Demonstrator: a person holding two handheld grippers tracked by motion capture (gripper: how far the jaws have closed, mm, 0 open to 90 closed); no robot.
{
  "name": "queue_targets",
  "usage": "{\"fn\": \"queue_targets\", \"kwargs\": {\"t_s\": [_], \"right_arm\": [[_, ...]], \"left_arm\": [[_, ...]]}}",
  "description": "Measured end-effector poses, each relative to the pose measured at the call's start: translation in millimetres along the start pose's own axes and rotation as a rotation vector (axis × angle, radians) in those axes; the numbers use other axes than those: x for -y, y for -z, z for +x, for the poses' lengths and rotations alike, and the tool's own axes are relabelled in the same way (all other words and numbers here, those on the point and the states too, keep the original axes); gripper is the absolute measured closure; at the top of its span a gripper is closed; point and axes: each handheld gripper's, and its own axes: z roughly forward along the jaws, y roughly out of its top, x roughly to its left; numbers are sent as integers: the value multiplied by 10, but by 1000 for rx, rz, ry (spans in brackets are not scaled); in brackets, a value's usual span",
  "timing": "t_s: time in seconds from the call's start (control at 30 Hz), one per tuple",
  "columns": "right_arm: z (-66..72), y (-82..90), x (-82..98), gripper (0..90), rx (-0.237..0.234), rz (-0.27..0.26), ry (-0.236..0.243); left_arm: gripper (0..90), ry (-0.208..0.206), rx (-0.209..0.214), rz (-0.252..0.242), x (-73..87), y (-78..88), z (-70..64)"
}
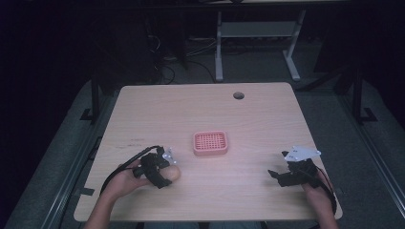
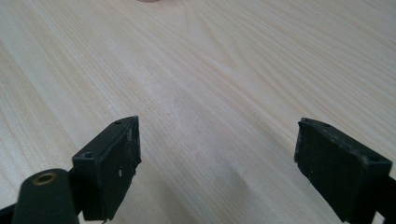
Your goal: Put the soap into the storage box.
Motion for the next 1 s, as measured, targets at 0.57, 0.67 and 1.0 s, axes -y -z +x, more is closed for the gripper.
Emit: {"fn": "queue_targets", "kwargs": {"t_s": [0.57, 0.67, 1.0], "right_arm": [[1, -2, -1, 139, -2, -1, -4], [-5, 1, 0, 140, -1, -2, -6], [-10, 8, 1, 140, 0, -8, -8]], "left_arm": [[322, -2, 6, -45, -144, 75, 20], [322, -7, 7, -58, -201, 98, 36], [322, -27, 12, -69, -340, 119, 72]]}}
